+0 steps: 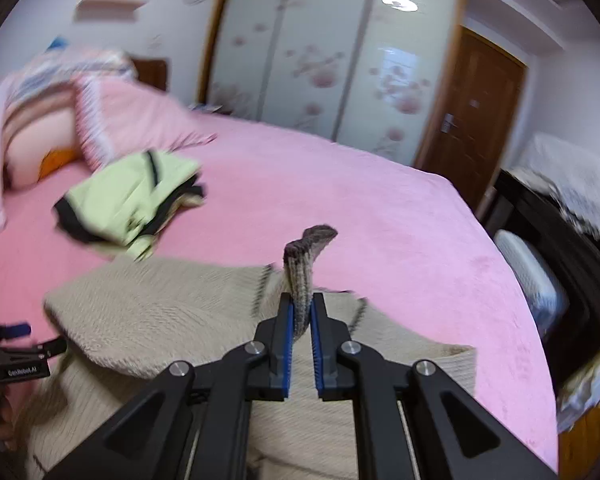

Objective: Fold large clothes
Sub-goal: 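Fold the lifted side over the sleeves with the right tool and release, then open the right tool and withdraw both tools from the cardigan, then grasp the cardigan hem with both tools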

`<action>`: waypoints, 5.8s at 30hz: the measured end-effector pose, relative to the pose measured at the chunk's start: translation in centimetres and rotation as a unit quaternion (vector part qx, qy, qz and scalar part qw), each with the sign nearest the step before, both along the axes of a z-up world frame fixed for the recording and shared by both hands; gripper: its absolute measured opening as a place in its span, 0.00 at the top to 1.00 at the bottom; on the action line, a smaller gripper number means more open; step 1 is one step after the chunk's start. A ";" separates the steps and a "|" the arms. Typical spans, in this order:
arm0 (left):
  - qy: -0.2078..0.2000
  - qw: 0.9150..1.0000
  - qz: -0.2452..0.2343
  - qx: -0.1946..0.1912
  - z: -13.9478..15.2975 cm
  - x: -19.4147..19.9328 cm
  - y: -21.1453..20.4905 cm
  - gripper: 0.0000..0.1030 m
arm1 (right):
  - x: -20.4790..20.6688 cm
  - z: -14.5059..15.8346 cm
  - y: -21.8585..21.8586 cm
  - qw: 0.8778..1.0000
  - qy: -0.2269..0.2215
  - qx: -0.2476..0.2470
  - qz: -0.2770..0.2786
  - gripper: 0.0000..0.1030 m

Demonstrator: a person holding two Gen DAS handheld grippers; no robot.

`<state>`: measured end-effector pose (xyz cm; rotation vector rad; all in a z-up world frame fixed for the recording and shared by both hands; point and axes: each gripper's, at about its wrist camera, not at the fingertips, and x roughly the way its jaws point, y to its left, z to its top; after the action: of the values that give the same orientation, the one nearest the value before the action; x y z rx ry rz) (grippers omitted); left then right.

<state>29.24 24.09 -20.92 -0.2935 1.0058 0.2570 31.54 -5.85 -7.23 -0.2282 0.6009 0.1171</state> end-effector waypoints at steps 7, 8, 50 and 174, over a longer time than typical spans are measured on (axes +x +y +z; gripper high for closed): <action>0.037 0.999 -0.006 0.023 -2.0 1.7 -1.6 0.31 | 2.7 -6.0 -9.1 0.984 0.101 0.112 -0.099 0.92; 0.039 0.999 -0.008 0.025 -2.1 1.7 -1.7 0.32 | 3.0 -7.8 -10.2 0.977 0.135 0.121 -0.115 0.90; 0.022 0.991 -0.120 0.060 -0.7 5.6 -11.2 0.22 | 4.6 -14.8 -14.2 0.921 0.243 0.288 -0.097 1.00; 0.085 0.972 -0.191 -0.107 -1.8 -28.4 -6.0 0.90 | -35.2 -14.9 -21.0 0.939 0.289 0.189 -0.014 0.89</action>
<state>0.83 18.10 -22.68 -0.2701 1.2393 -0.1805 -3.64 -26.87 -22.16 0.2000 1.1504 0.2734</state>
